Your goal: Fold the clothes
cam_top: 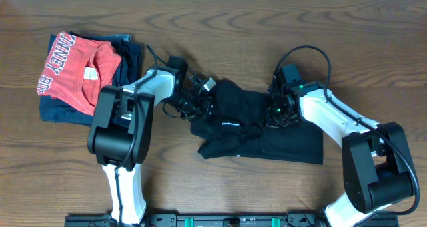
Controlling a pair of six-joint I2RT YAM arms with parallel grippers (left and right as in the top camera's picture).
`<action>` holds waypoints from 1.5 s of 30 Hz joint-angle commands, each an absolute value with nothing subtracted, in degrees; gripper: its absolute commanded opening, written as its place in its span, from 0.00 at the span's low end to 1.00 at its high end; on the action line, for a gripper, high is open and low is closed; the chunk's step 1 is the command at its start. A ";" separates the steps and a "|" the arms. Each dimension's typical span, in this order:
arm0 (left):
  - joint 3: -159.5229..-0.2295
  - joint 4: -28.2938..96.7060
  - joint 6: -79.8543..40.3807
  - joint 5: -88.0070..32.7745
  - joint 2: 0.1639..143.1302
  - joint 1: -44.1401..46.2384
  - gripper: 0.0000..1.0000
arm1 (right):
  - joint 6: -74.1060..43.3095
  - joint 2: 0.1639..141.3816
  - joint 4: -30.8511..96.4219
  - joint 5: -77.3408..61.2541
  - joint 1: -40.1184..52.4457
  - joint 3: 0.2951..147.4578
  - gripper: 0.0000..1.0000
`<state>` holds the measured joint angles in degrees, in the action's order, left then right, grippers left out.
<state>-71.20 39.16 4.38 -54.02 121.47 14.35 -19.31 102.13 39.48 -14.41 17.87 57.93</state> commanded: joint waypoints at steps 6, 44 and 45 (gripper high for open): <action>-70.02 47.48 3.77 -38.94 123.76 13.82 0.06 | -20.12 100.66 41.56 -14.81 17.06 57.71 0.01; -76.75 40.14 -26.48 -15.88 106.28 46.85 0.48 | -19.20 78.65 51.46 -5.61 7.09 57.69 0.02; -76.86 40.21 -26.48 -16.62 106.06 46.85 0.49 | -19.20 78.65 51.46 -5.61 7.09 57.69 0.03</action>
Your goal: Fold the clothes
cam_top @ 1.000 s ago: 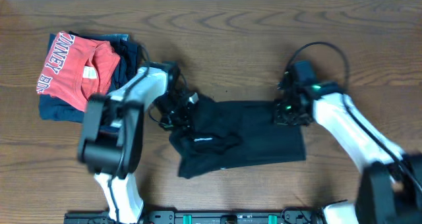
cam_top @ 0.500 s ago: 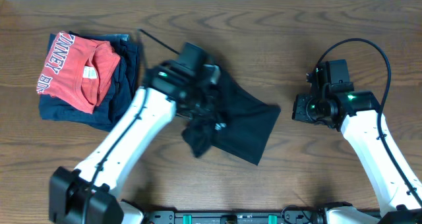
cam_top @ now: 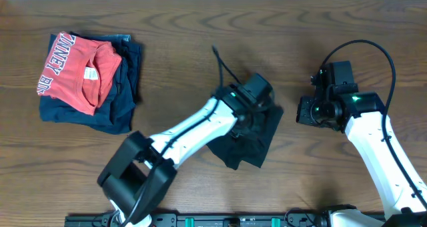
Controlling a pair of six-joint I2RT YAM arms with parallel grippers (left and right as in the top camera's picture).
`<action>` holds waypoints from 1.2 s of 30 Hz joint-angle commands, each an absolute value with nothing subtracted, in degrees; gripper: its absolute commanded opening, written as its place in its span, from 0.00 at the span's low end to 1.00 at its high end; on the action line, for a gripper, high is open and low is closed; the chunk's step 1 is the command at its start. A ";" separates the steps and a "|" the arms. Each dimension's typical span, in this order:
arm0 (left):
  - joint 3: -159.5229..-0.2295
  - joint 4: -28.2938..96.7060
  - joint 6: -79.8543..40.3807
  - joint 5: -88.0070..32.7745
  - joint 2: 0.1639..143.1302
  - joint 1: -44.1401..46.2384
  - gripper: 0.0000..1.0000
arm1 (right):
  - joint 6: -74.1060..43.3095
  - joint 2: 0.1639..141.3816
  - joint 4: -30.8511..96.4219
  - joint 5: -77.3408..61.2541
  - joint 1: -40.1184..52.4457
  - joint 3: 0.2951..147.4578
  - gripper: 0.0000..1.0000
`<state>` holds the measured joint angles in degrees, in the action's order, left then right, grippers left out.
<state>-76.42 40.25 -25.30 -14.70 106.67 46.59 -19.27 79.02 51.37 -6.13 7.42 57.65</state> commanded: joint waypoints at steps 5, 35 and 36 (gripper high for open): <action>-77.80 42.54 -26.41 -19.25 103.09 45.82 0.53 | -14.70 78.65 50.35 -10.96 7.42 57.69 0.14; -83.24 58.96 -19.70 -7.60 88.44 31.03 0.15 | -3.33 91.05 25.78 -22.31 32.73 57.67 0.06; -83.24 59.68 -18.90 -7.62 88.44 30.41 0.15 | -5.17 92.12 27.09 -20.14 32.88 57.67 0.01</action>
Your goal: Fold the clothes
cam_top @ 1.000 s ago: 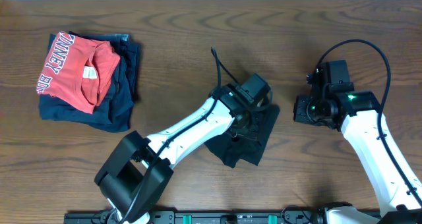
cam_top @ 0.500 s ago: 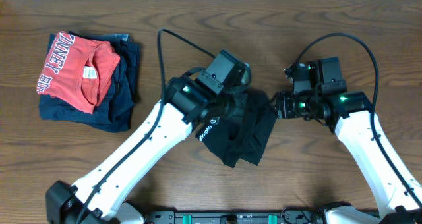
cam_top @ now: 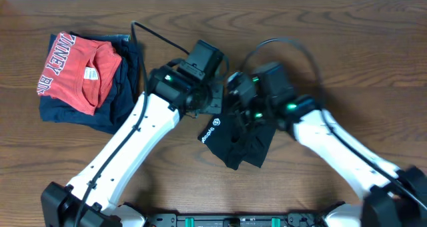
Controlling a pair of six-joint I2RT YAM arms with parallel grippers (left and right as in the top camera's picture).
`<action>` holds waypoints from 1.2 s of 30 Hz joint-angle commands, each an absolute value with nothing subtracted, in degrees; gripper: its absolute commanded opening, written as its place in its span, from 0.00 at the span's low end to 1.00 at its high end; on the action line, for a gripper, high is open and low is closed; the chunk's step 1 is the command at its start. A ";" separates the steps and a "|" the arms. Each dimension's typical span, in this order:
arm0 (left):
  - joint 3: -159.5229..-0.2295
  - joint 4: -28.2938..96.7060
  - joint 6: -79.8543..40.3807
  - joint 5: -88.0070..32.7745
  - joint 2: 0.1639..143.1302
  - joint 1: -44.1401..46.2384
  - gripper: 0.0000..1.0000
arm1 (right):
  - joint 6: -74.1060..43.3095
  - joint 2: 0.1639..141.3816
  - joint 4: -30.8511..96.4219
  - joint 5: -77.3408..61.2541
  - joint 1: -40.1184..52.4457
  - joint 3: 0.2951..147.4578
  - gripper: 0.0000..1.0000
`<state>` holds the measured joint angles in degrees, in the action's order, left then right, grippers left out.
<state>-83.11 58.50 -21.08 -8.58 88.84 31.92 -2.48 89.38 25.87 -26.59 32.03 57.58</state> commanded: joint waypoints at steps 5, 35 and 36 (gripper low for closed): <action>-83.22 62.92 -16.32 -7.51 88.44 28.88 0.17 | -25.98 91.15 49.39 1.37 29.89 57.93 0.01; -79.72 49.84 -2.37 -23.14 106.78 25.58 0.79 | -22.68 102.96 40.36 -7.90 25.85 56.45 0.06; -79.70 49.25 -1.89 -25.15 108.25 24.77 0.82 | -23.51 103.59 40.56 -7.38 25.54 56.45 0.06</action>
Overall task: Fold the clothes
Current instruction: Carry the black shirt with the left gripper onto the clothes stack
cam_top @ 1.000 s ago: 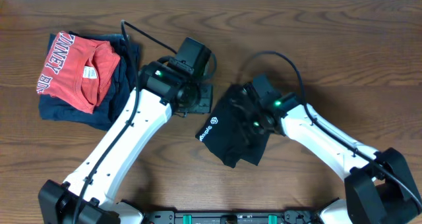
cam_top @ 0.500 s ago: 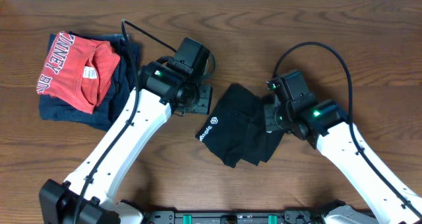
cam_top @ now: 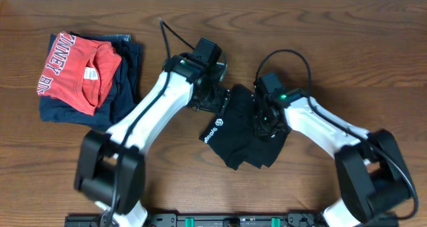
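Note:
A black garment [cam_top: 237, 137] with a small white logo lies bunched in a folded bundle at the table's centre. My left gripper [cam_top: 215, 101] rests at the bundle's upper left edge. Over the bundle's right part, my right gripper [cam_top: 261, 122] points down onto the cloth. The fingers of both are dark against the black cloth, so their state does not show. At the far left lies a folded red shirt [cam_top: 70, 70] on top of folded navy clothes [cam_top: 123, 87].
The brown wooden table [cam_top: 347, 53] runs to a pale edge at the back. Both arms' bases stand at the front edge, with cables looping above each wrist.
My right gripper has moved from the bundle's top edge down onto its right part. The left gripper has shifted slightly towards the upper left corner. The bundle now reaches a little further right.
The black garment lay spread wide with a gripper at each end. Then it was a narrow bundle under my left gripper, the right arm off to the right. Then both grippers met at its top, and now they stand at its upper left and right.

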Controlling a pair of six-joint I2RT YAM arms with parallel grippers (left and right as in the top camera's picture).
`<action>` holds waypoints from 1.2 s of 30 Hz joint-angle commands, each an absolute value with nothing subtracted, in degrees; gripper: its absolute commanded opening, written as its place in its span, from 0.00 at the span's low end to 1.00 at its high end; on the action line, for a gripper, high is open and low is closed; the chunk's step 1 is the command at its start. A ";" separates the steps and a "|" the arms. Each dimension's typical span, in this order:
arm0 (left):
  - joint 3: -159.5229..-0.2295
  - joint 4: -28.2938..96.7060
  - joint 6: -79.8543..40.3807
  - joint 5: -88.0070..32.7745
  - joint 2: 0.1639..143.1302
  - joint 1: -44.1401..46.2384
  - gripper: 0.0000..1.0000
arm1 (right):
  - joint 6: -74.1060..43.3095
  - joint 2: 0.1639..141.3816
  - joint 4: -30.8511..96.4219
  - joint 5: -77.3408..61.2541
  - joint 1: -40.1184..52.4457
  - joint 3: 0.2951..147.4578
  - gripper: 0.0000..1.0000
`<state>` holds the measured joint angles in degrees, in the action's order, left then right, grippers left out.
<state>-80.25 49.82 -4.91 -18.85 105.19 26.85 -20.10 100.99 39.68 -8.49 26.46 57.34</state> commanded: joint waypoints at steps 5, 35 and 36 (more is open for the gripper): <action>-79.72 46.89 1.43 -37.95 114.87 20.84 0.93 | -24.16 103.83 40.97 -7.09 24.77 56.45 0.06; -92.38 66.54 14.72 -53.28 119.33 13.78 0.06 | -23.79 77.95 49.15 -6.94 20.10 57.98 0.12; -94.65 68.23 15.00 -52.77 118.02 12.01 0.06 | -23.40 76.18 49.28 -6.94 19.81 57.98 0.13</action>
<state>-87.59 65.76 10.72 -52.88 124.75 16.91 -23.49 80.64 48.84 -7.64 21.10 57.65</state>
